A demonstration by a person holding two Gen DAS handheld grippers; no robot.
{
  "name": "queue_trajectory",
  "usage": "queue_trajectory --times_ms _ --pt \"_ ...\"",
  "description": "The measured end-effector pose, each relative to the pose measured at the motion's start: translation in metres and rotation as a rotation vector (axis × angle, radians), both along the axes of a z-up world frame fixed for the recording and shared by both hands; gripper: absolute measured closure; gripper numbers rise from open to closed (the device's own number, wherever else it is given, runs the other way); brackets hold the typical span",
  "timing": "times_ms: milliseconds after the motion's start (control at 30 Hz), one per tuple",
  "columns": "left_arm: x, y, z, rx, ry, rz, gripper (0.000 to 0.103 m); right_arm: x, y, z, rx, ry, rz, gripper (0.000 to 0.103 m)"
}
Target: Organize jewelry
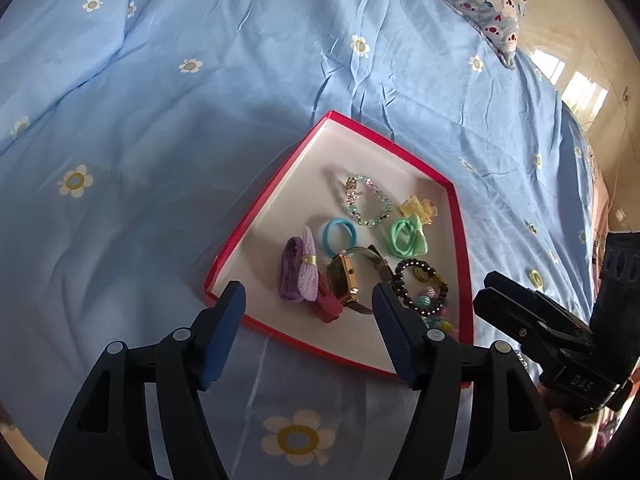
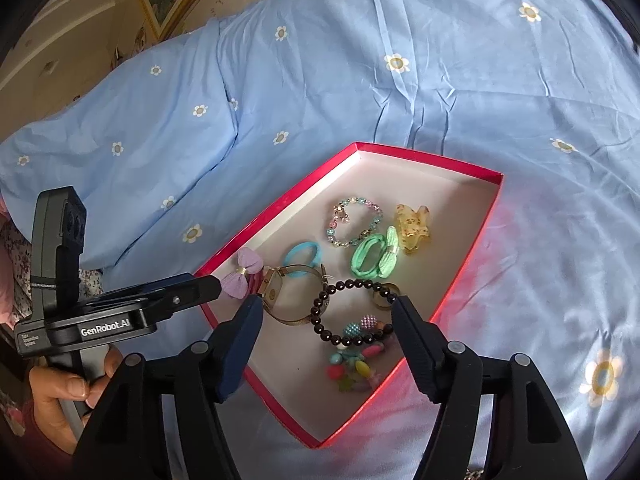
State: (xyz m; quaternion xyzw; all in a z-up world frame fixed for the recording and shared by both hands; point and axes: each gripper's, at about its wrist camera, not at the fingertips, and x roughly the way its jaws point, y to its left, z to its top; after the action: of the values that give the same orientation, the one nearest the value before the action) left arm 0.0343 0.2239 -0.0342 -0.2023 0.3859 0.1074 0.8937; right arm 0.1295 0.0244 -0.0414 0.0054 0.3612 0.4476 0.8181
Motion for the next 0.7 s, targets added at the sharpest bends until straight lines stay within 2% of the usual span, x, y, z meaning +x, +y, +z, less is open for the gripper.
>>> queue_trajectory --times_ms 133,300,567,700 --pt "-0.003 -0.001 0.002 -0.005 -0.003 0.002 0.036 -0.002 -0.004 0.001 0.011 0.0 -0.008 0.029" --pt "-0.01 -0.004 0.005 -0.013 -0.02 0.014 0.025 -0.003 -0.01 0.001 0.023 -0.001 -0.018 0.021" --pt "-0.022 -0.005 0.003 -0.04 -0.019 0.046 0.01 -0.007 -0.02 -0.001 0.043 0.011 -0.033 0.019" --pt "-0.031 -0.009 0.003 -0.047 -0.032 0.057 0.008 -0.011 -0.026 -0.002 0.057 0.022 -0.039 0.017"
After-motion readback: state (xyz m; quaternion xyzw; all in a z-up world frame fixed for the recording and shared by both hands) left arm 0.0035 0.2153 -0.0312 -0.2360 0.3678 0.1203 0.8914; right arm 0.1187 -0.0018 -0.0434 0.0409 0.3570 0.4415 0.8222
